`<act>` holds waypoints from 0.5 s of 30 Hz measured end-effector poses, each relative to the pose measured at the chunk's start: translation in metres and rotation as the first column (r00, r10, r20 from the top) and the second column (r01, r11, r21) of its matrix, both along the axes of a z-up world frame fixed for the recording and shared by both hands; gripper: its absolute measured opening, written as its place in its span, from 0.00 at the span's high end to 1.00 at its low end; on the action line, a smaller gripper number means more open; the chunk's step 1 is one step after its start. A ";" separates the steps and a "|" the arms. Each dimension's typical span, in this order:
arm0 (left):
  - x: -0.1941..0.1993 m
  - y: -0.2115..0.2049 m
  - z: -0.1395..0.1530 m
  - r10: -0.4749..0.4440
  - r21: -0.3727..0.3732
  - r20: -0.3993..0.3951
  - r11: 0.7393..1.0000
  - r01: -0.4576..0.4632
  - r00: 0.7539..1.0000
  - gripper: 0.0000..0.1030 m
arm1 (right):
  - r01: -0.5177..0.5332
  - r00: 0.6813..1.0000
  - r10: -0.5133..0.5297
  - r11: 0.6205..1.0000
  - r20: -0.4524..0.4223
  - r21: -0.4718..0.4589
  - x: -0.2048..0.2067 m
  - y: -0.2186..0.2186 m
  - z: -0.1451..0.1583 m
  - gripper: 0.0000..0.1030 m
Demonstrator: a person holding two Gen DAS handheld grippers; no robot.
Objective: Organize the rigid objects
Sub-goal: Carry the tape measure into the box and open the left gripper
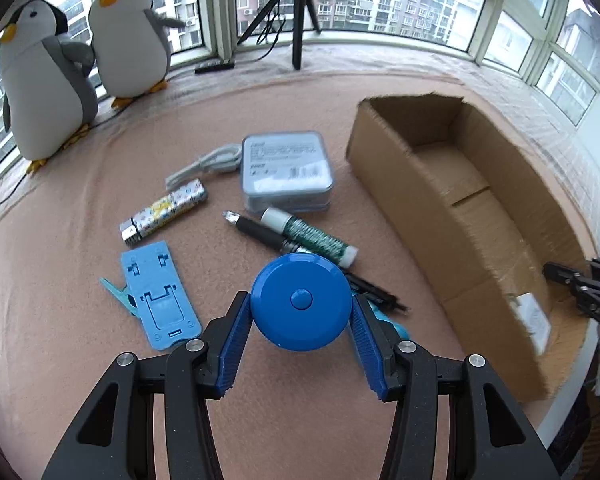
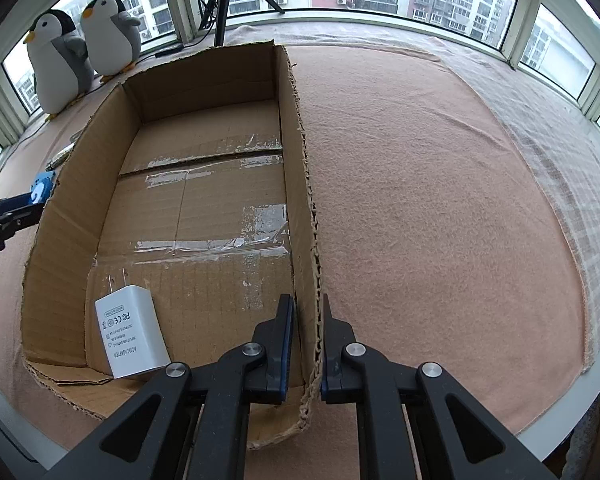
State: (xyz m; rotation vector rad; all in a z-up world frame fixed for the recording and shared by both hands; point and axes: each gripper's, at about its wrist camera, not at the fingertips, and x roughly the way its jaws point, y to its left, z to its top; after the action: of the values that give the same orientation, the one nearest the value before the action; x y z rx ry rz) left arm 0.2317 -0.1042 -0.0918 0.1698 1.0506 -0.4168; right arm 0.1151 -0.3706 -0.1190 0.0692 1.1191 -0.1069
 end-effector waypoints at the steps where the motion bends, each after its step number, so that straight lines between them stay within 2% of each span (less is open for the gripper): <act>1: -0.004 -0.003 0.008 -0.009 -0.009 0.013 1.000 0.009 1.000 0.48 | 0.001 1.000 -0.001 1.000 0.001 -0.001 0.000 0.000 0.000 0.90; 8: -0.033 -0.052 0.050 -0.111 -0.064 0.077 0.991 0.116 0.991 0.48 | 0.002 1.000 -0.002 1.000 0.003 -0.012 0.000 0.001 0.000 0.90; 15: -0.046 -0.112 0.046 -0.168 -0.070 0.067 0.982 0.173 0.983 0.48 | -0.001 1.000 0.001 1.000 0.005 -0.014 -0.001 0.002 0.000 0.90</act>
State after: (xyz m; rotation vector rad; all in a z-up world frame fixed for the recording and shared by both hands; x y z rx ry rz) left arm 0.1854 -0.2163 -0.0463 0.2049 0.9618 -0.6020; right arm 0.1143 -0.3690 -0.1191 0.0562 1.1137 -0.1137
